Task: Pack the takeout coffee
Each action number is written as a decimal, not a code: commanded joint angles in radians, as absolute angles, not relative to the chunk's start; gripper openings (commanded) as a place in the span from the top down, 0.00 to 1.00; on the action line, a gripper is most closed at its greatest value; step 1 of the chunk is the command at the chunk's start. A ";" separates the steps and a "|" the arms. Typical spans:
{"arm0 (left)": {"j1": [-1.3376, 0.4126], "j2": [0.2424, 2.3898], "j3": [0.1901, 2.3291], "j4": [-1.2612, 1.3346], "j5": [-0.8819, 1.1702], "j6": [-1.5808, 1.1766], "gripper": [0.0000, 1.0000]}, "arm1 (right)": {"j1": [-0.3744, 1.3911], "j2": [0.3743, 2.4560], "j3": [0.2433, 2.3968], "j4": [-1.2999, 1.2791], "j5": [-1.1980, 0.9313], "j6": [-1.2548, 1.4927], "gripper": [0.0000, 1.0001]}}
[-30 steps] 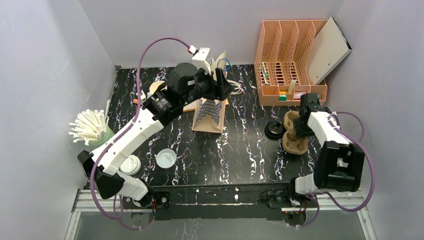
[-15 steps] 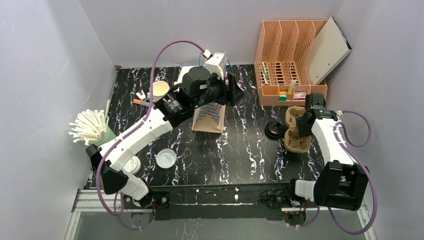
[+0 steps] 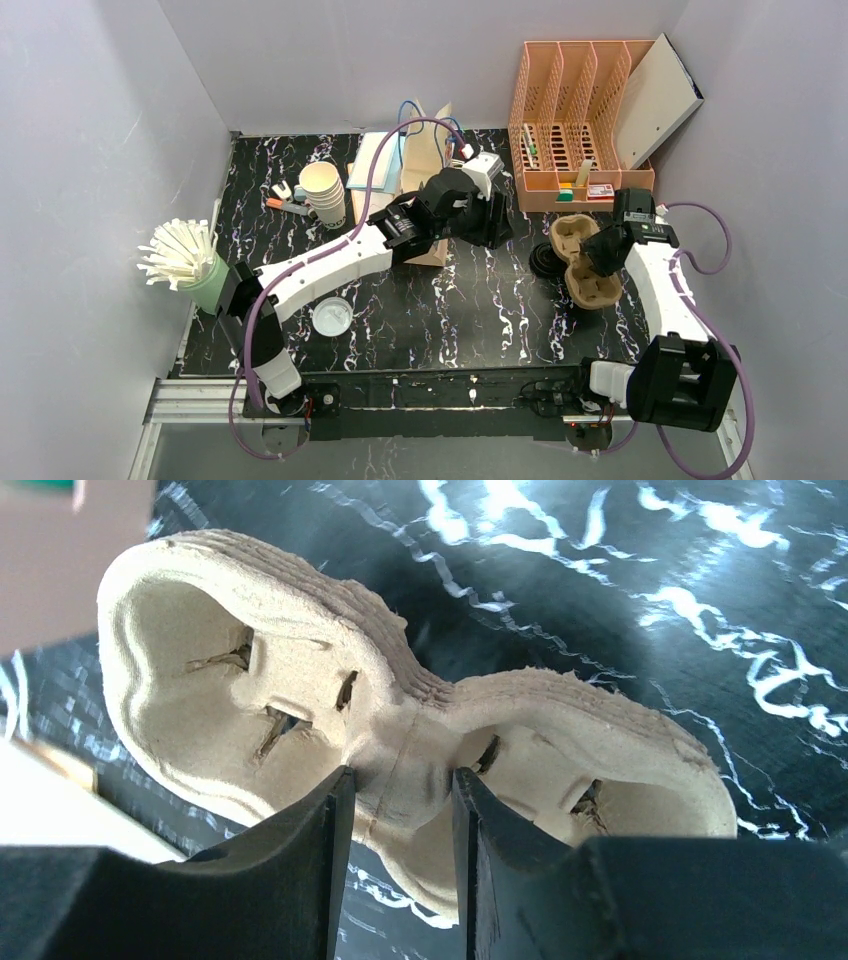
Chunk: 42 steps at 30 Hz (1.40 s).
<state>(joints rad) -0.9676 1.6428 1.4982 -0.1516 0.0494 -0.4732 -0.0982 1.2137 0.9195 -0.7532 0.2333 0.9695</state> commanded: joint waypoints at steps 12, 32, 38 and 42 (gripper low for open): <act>-0.975 1.572 1.370 -0.109 0.097 -0.437 0.53 | -0.084 1.094 0.905 -0.610 -0.341 0.512 0.63; -1.017 1.471 0.986 0.123 0.136 -0.560 0.52 | 0.220 1.259 0.860 -0.590 -0.060 0.415 0.28; -1.017 1.488 0.895 0.213 0.057 -0.596 0.57 | 0.256 1.186 0.844 -0.546 -0.130 0.384 0.17; -1.017 1.524 0.869 0.259 0.045 -0.632 0.65 | 0.285 1.144 0.860 -0.548 -0.131 0.348 0.29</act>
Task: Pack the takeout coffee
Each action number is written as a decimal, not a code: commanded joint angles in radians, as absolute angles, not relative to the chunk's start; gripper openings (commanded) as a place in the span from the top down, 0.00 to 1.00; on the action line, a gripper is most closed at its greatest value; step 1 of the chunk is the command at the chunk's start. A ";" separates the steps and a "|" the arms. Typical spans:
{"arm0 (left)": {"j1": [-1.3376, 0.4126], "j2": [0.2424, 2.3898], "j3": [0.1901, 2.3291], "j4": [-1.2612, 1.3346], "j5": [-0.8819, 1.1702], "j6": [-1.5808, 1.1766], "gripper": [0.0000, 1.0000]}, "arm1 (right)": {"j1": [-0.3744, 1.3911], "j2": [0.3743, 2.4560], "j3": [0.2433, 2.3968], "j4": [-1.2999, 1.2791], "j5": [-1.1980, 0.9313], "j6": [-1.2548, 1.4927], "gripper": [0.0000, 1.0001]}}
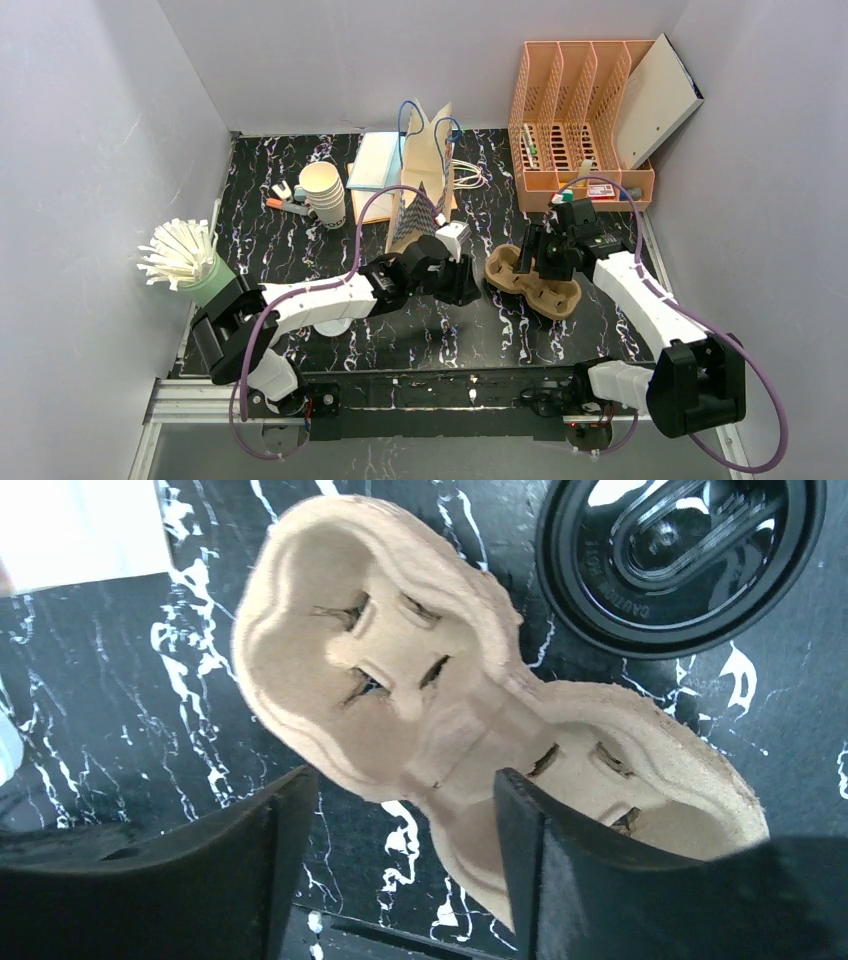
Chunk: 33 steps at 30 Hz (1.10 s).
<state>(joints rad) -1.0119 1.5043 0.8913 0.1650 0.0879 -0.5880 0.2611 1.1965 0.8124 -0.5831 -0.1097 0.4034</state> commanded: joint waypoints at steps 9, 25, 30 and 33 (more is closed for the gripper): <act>-0.997 1.564 0.798 0.363 -0.042 -0.709 0.75 | 0.371 1.156 0.838 -0.360 -0.361 0.250 0.50; -0.962 1.462 0.960 0.058 -0.224 -0.398 0.62 | 0.508 1.231 0.823 -0.233 -0.187 0.257 0.50; -0.951 1.437 1.096 -0.092 -0.273 -0.314 0.58 | 0.508 1.218 0.804 -0.229 -0.181 0.258 0.45; -0.954 1.390 1.106 -0.123 -0.252 -0.342 0.56 | 0.507 1.200 0.801 -0.229 -0.171 0.257 0.45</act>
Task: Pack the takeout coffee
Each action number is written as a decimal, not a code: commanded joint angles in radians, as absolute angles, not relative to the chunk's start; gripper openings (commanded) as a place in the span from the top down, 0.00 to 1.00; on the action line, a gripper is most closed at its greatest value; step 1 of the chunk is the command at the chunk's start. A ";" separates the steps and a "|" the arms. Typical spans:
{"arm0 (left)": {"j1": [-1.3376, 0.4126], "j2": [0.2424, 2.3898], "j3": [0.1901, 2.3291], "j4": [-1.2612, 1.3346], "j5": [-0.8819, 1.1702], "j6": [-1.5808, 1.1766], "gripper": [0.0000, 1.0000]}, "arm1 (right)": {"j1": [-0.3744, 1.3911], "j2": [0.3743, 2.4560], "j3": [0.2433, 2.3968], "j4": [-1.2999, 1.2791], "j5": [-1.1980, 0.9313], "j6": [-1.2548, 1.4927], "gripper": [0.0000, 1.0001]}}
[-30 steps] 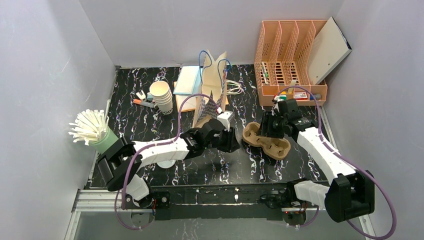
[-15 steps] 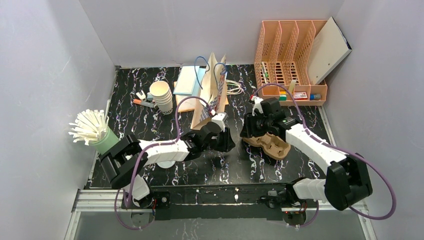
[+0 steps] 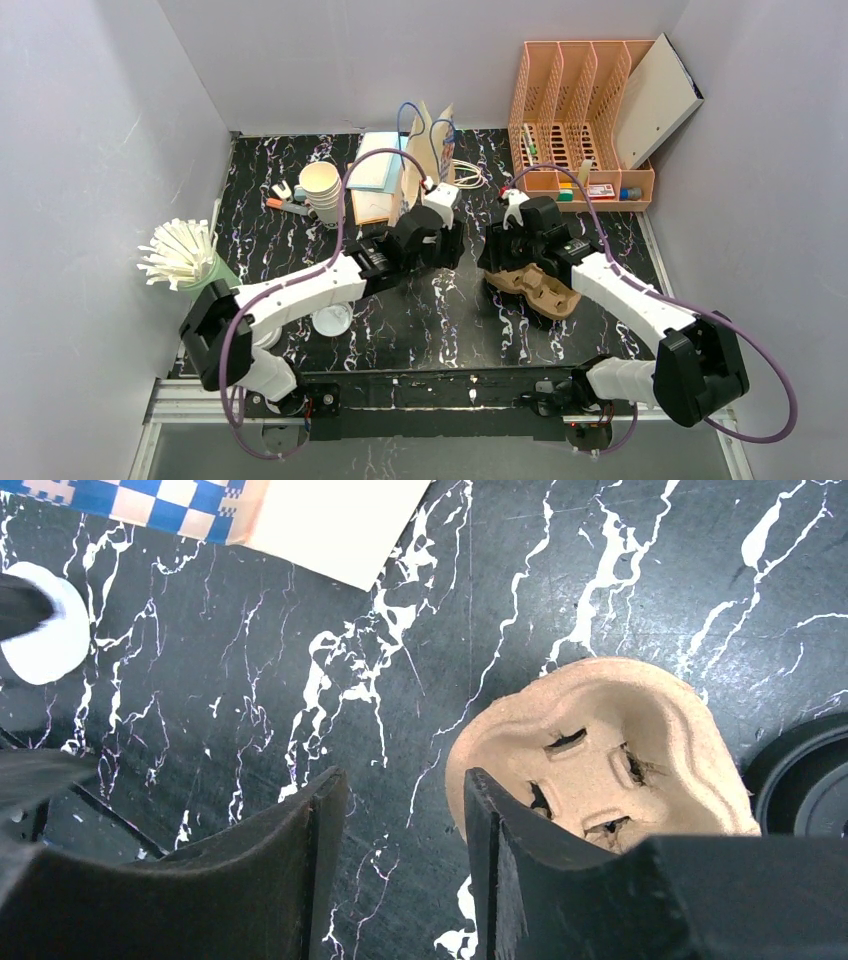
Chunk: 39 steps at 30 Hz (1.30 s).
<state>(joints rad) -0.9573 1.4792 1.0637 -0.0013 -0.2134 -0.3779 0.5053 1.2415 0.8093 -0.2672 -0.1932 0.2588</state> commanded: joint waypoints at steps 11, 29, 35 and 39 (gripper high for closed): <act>-0.991 1.075 0.807 -0.078 -0.435 -0.549 0.96 | 0.507 1.132 0.775 -0.180 -0.130 0.271 0.47; -0.804 1.380 0.606 0.549 -0.497 -0.571 1.00 | 0.508 1.010 0.726 -0.109 -0.116 0.278 0.48; -0.720 1.585 0.774 0.597 -0.464 -0.508 1.00 | 0.507 1.021 0.745 -0.124 -0.133 0.278 0.48; -0.651 1.725 0.922 0.602 -0.430 -0.455 1.00 | 0.508 1.021 0.739 -0.132 -0.133 0.296 0.48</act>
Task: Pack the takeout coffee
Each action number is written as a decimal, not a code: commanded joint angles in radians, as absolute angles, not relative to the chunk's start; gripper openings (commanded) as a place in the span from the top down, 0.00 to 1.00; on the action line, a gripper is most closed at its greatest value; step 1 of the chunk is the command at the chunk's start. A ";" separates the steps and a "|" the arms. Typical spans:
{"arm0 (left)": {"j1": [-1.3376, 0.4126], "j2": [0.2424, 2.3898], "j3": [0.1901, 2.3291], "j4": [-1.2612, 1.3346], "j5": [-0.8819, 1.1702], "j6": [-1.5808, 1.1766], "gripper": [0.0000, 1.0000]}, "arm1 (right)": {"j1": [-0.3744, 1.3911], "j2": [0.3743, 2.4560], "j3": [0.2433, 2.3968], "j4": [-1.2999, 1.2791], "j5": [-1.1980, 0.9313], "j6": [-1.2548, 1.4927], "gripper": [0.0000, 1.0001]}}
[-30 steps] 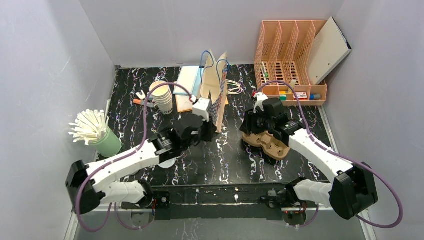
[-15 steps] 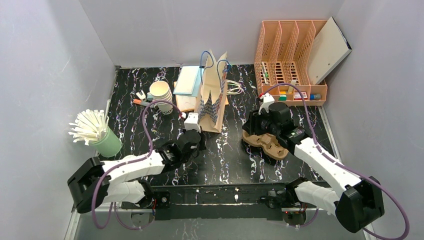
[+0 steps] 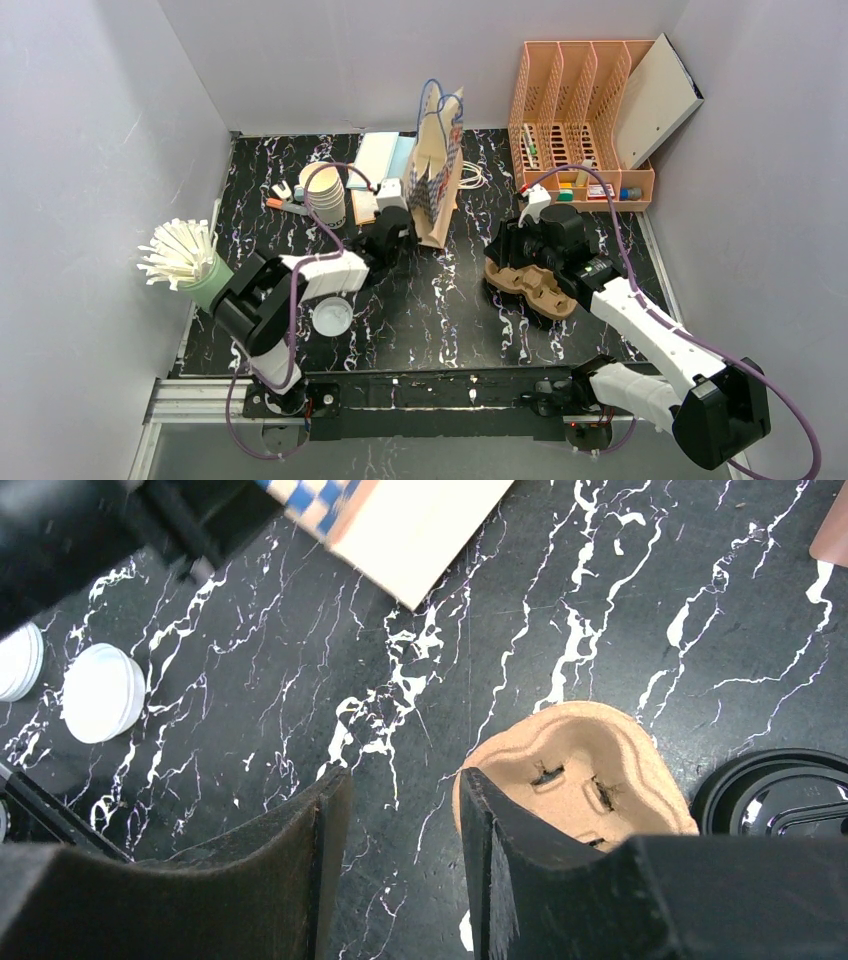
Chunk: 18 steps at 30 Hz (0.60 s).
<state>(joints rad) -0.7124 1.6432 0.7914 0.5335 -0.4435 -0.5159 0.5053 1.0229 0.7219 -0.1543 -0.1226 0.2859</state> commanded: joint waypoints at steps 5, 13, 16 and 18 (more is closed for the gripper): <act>-0.591 1.819 1.050 0.596 -0.364 -0.401 1.00 | 0.507 1.040 0.738 -0.187 -0.147 0.307 0.43; -0.594 1.652 0.918 0.502 -0.248 -0.457 0.96 | 0.514 1.105 0.738 -0.232 -0.192 0.297 0.41; -0.629 1.529 0.843 0.422 -0.204 -0.479 0.91 | 0.535 1.133 0.736 -0.227 -0.185 0.291 0.42; -0.661 1.442 0.797 0.378 -0.172 -0.498 0.86 | 0.557 1.161 0.745 -0.231 -0.160 0.288 0.43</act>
<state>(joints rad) -0.6060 1.6165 0.8627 0.4770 -0.2501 -0.4568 0.5213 1.1271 0.7219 -0.2348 -0.1673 0.3027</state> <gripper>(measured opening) 0.101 0.585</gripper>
